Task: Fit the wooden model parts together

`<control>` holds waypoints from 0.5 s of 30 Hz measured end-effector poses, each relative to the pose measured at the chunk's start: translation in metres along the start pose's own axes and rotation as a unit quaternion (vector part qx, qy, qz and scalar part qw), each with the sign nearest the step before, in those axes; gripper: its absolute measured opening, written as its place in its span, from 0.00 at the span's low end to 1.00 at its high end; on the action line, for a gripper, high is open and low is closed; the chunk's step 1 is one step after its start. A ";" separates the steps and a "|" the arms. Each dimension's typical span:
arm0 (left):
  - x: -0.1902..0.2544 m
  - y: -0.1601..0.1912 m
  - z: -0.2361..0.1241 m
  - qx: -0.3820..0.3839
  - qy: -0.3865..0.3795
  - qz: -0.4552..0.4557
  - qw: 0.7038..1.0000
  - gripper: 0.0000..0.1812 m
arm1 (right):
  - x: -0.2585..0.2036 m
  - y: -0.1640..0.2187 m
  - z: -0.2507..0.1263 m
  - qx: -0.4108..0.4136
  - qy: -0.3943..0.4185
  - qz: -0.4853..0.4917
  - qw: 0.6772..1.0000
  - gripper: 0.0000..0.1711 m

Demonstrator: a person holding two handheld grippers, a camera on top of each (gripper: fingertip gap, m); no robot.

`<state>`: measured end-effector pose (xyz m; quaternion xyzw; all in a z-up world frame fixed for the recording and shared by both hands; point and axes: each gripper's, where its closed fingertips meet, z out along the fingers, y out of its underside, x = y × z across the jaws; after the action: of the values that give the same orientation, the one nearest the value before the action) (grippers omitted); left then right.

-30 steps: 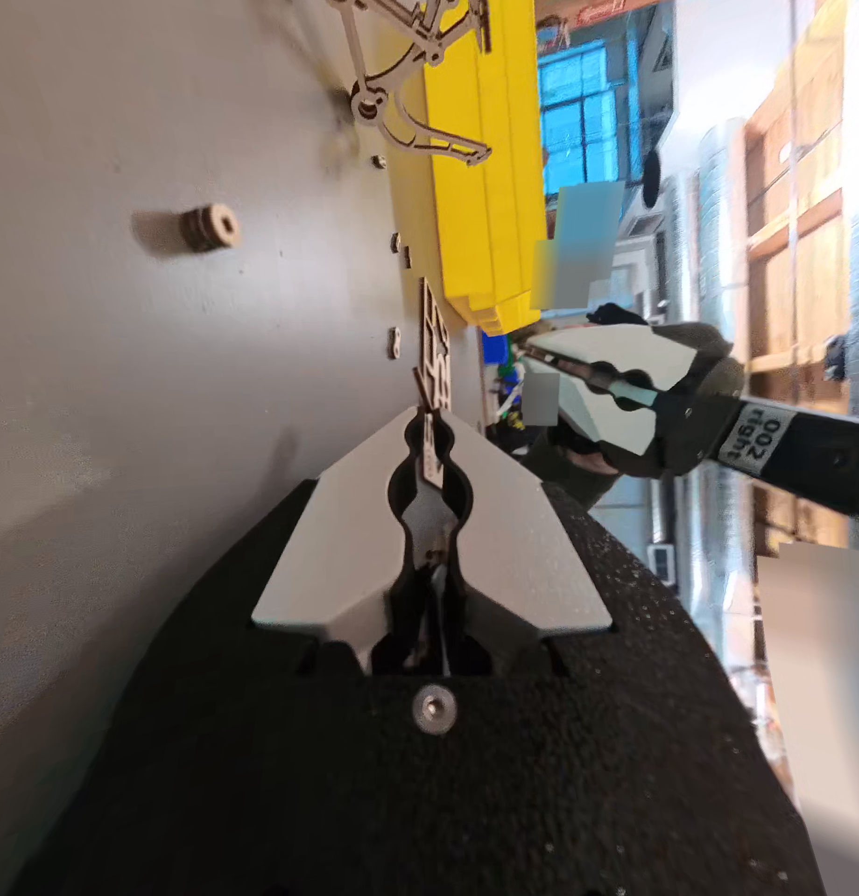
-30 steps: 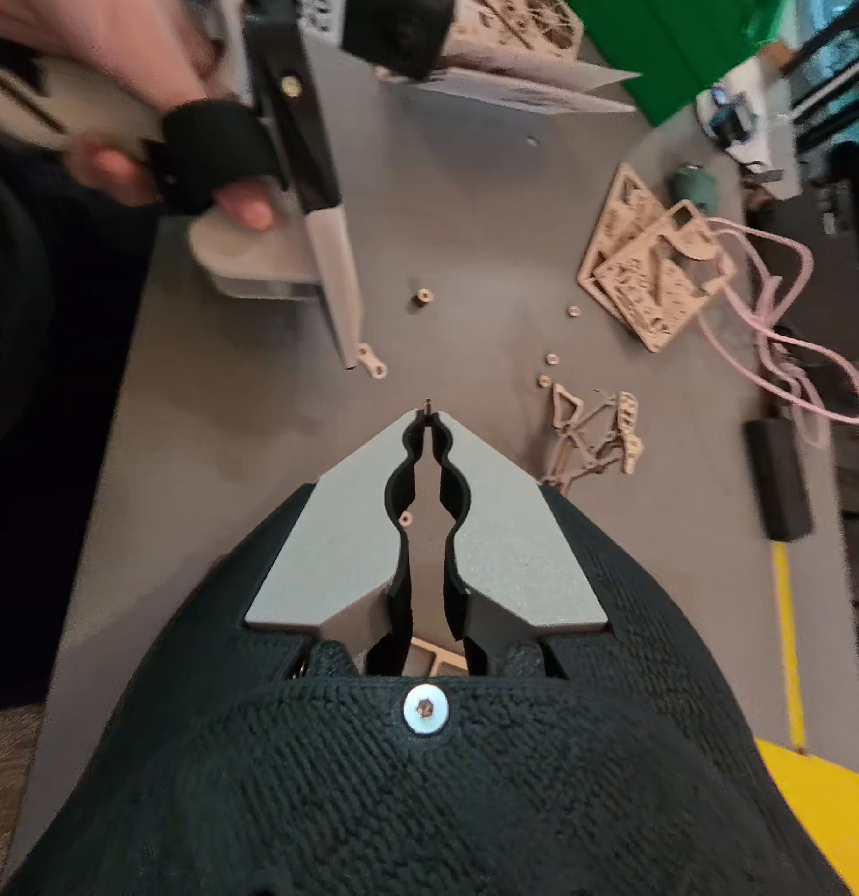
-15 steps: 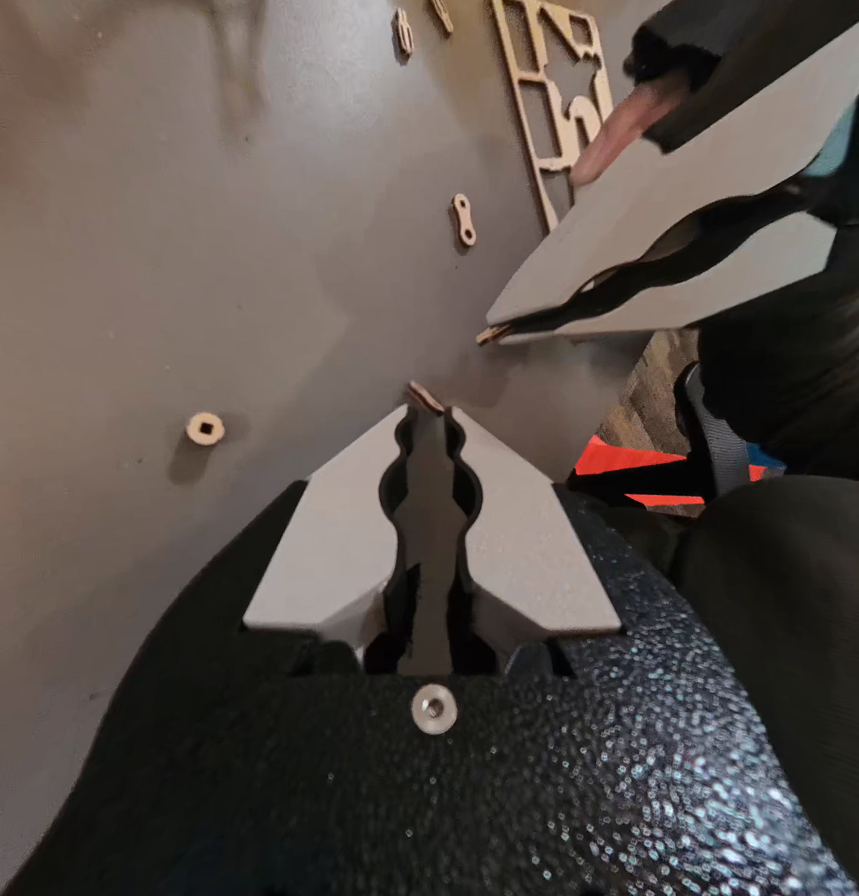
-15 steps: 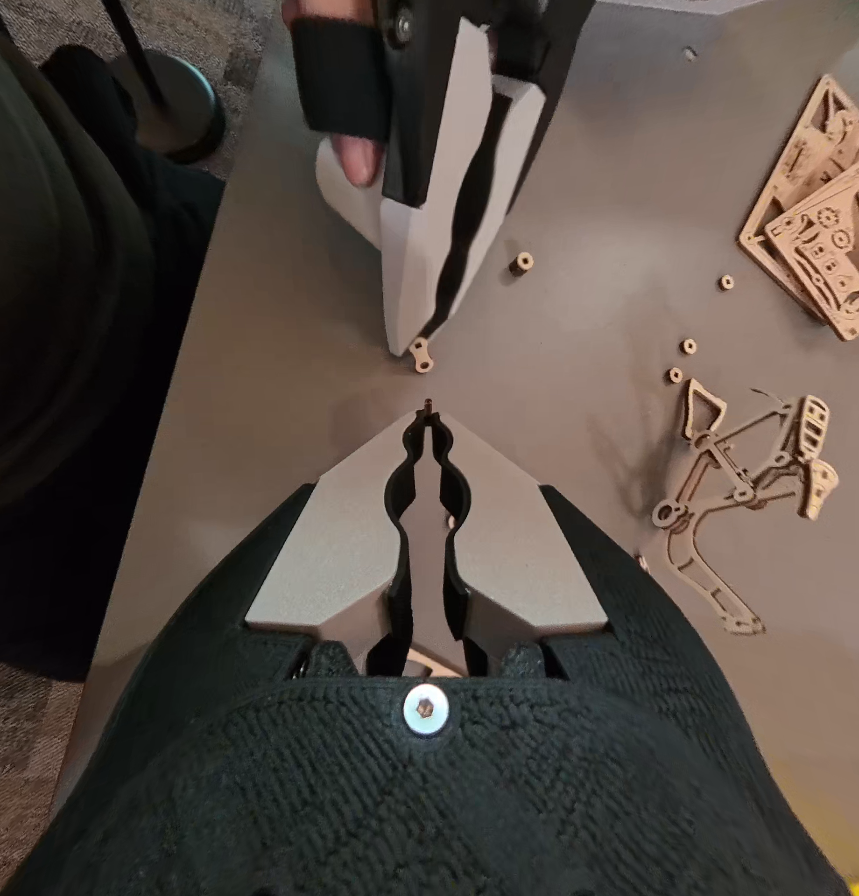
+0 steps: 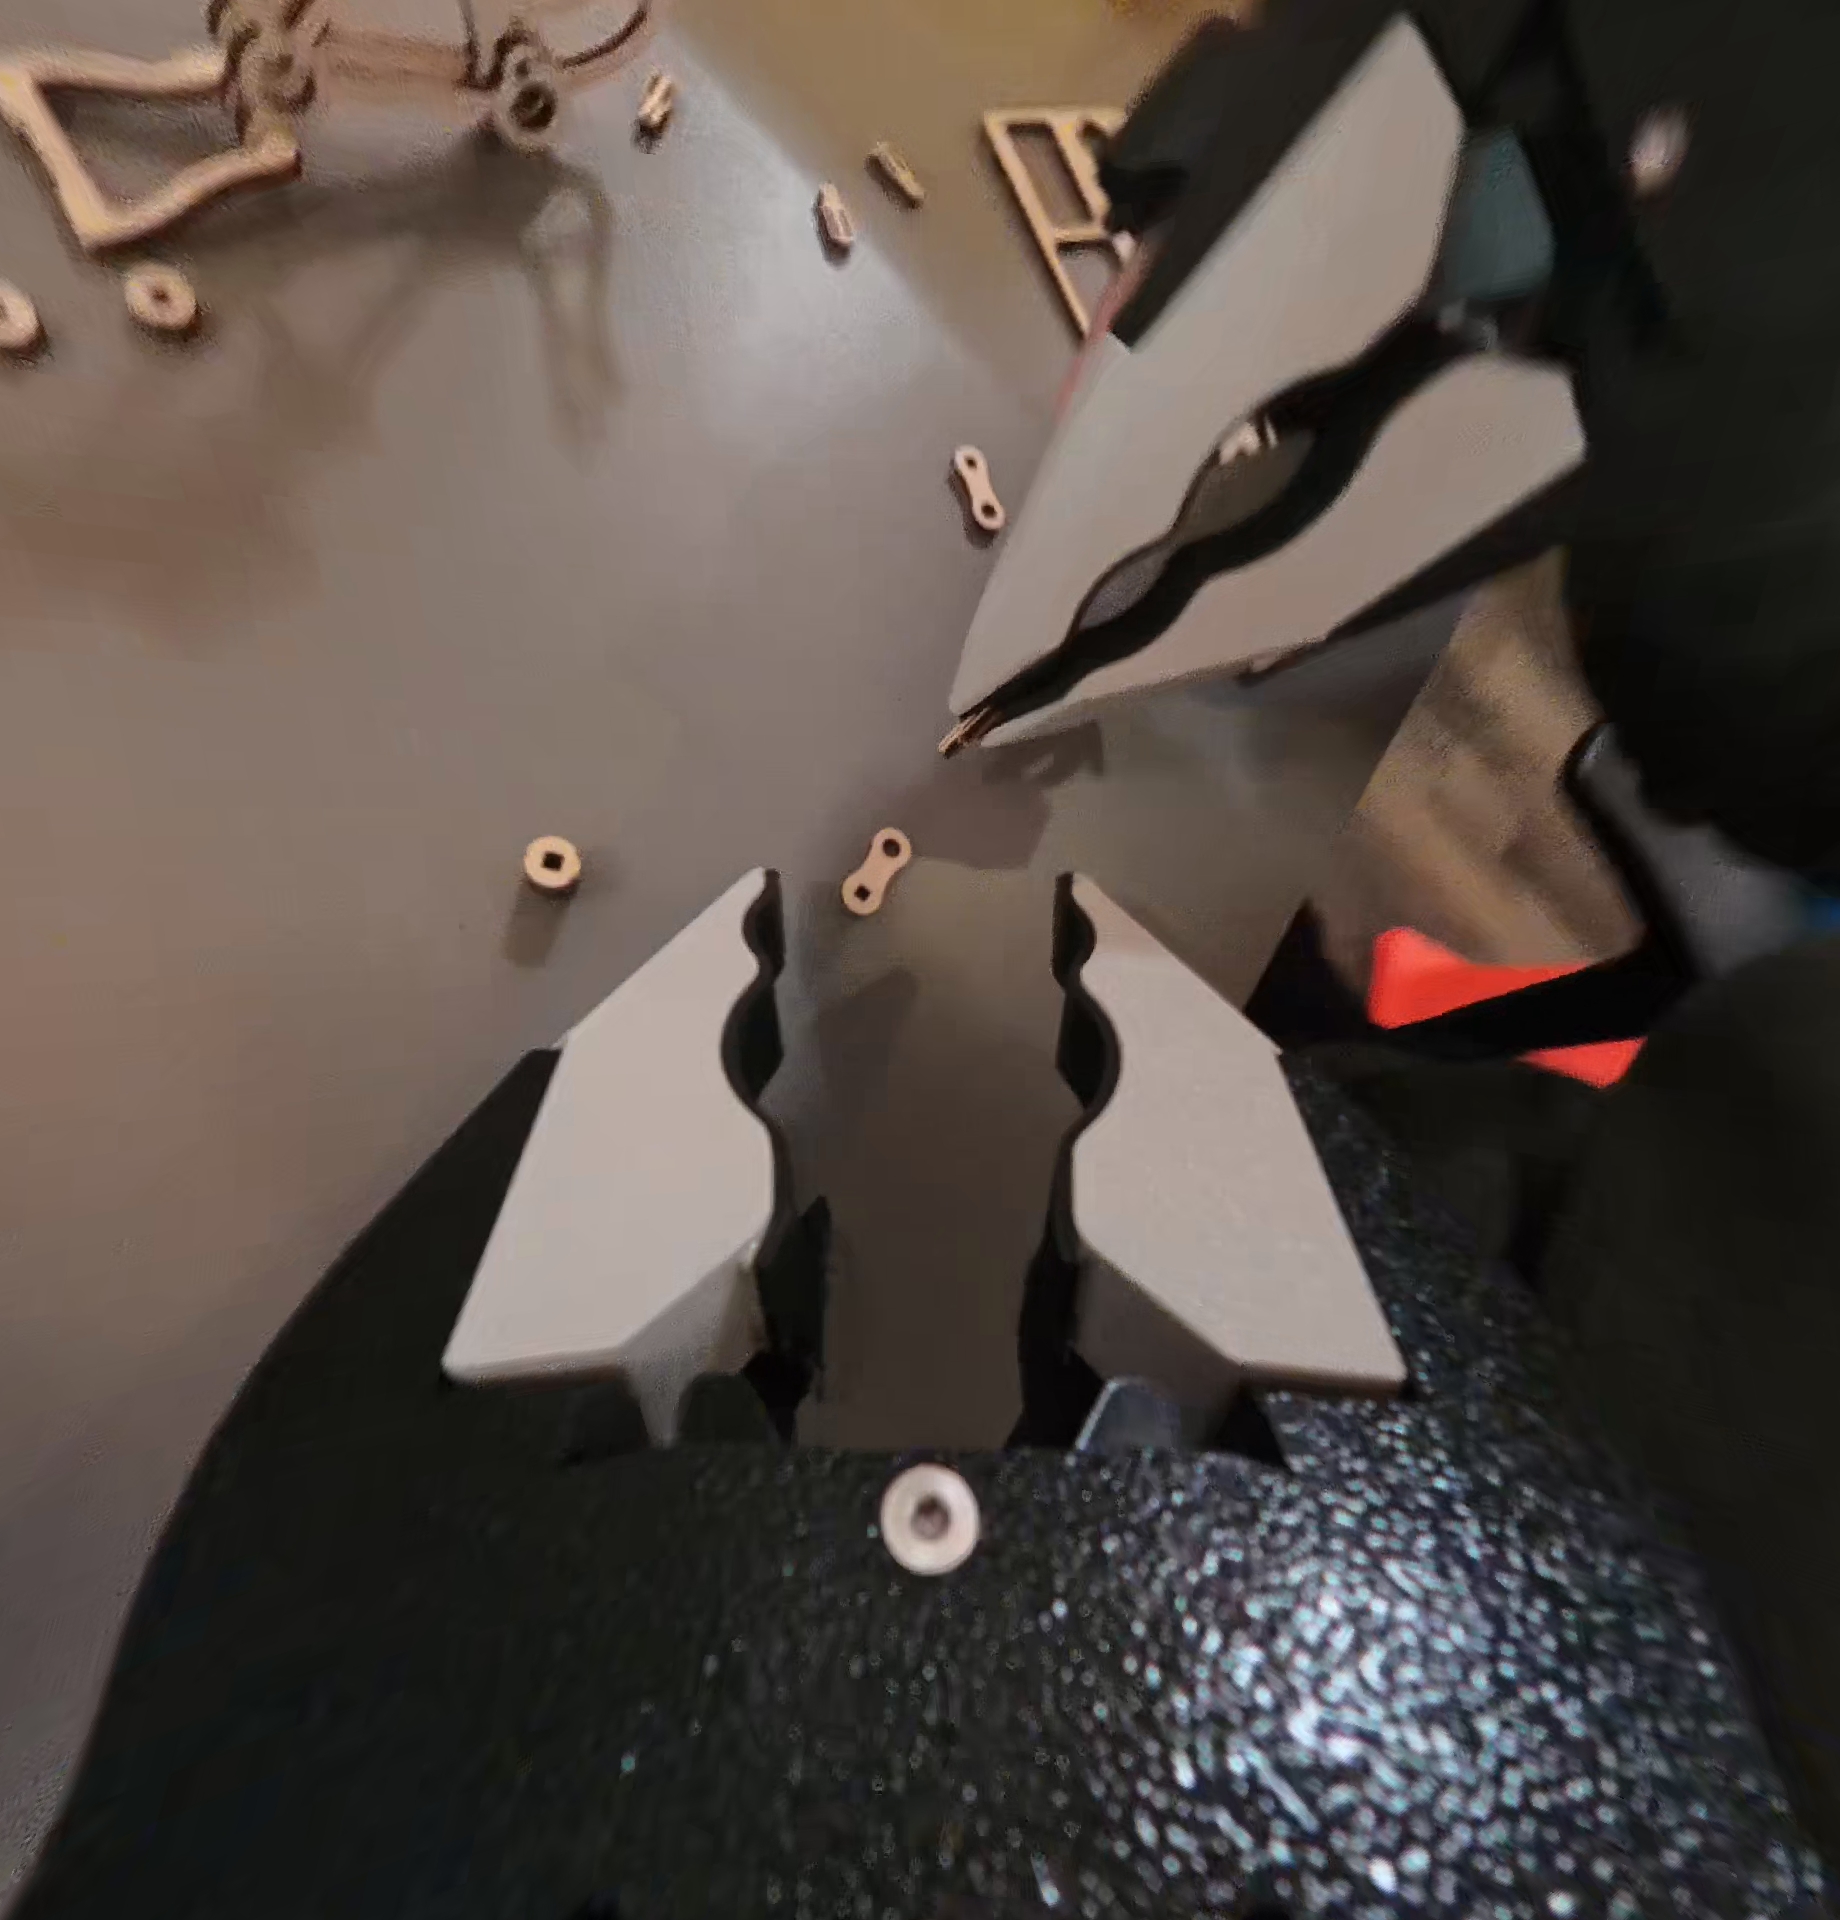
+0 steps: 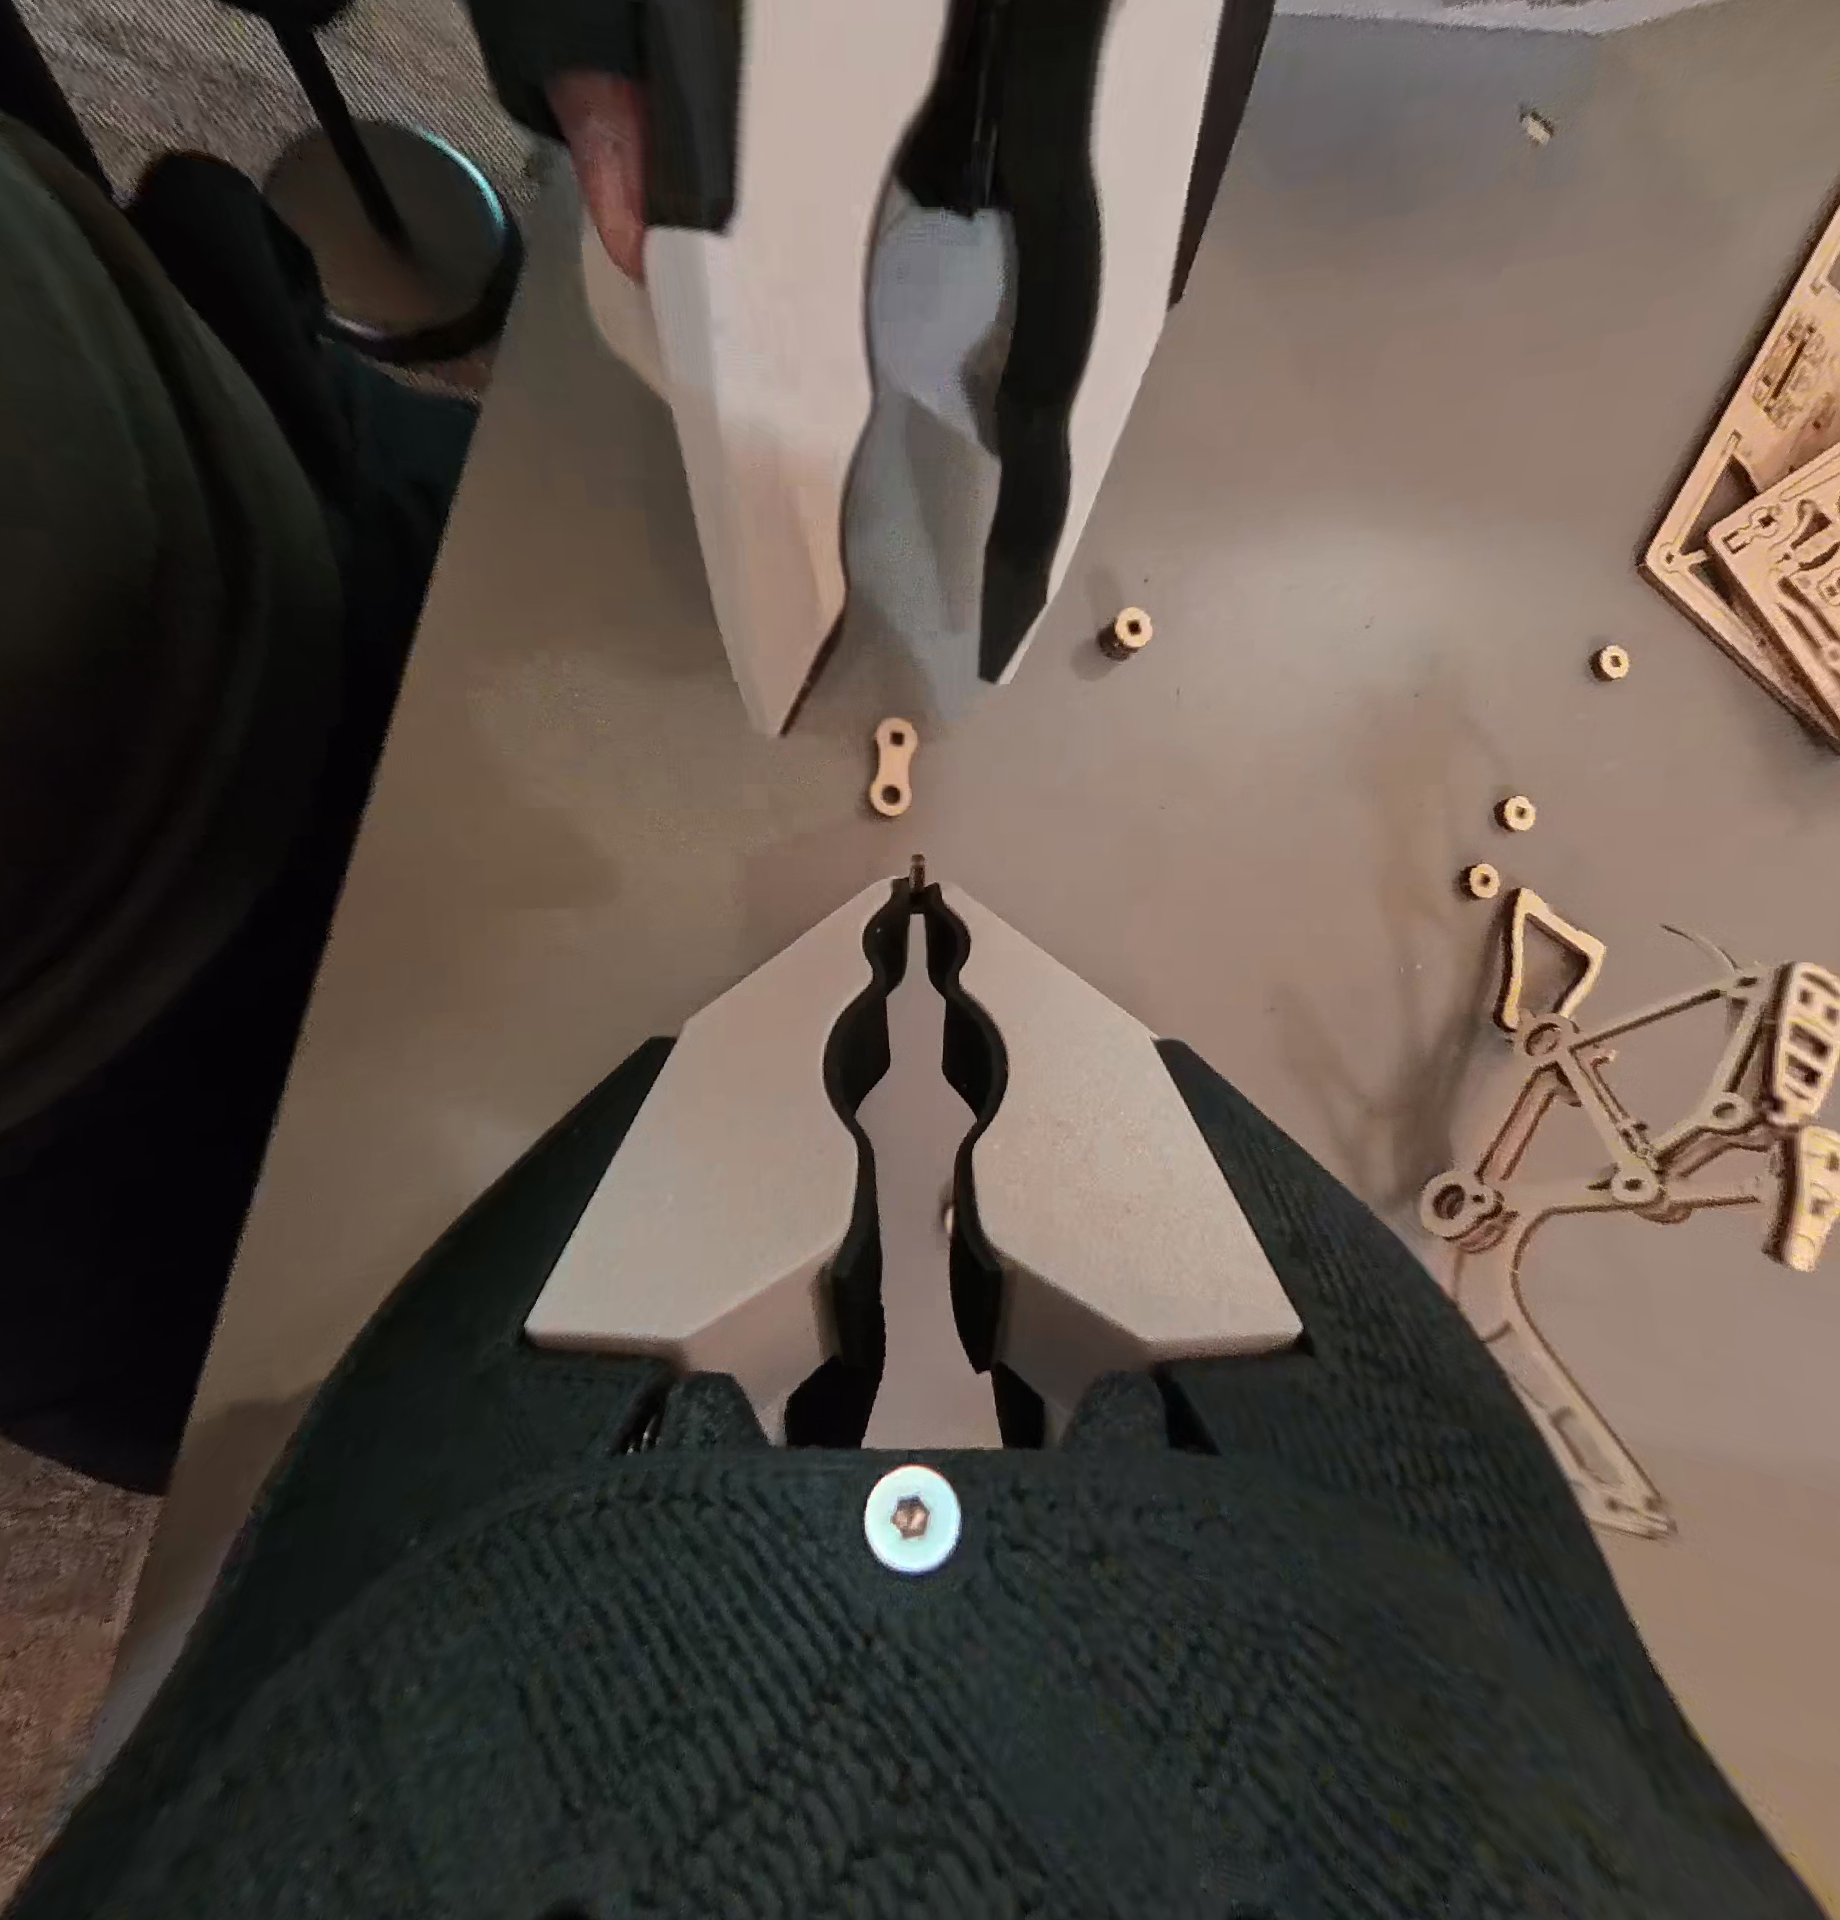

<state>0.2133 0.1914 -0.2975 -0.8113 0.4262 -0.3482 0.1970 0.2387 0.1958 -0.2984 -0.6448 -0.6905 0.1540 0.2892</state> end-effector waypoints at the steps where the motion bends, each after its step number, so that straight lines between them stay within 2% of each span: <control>1: 0.001 0.003 -0.001 -0.007 -0.009 0.048 0.999 0.27 | -0.004 -0.001 0.000 0.004 -0.013 0.008 1.000 0.01; 3: 0.000 0.007 0.001 -0.017 -0.033 0.127 0.991 0.26 | -0.013 -0.003 0.002 0.012 -0.043 0.020 0.999 0.01; 5: 0.004 0.006 0.005 -0.011 -0.027 0.167 0.986 0.24 | -0.017 -0.004 0.007 0.010 -0.051 0.026 0.998 0.01; 12: 0.001 0.015 0.012 -0.033 -0.012 0.160 0.987 0.24 | -0.011 -0.001 0.020 -0.032 -0.032 0.030 0.999 0.01; 15: 0.012 0.018 0.013 -0.029 0.018 0.148 0.988 0.25 | -0.002 -0.001 0.022 -0.048 -0.014 0.032 0.998 0.01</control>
<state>0.2172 0.1718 -0.3128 -0.7384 0.5549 -0.3175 0.2147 0.2244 0.1972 -0.3158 -0.6773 -0.6805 0.1386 0.2430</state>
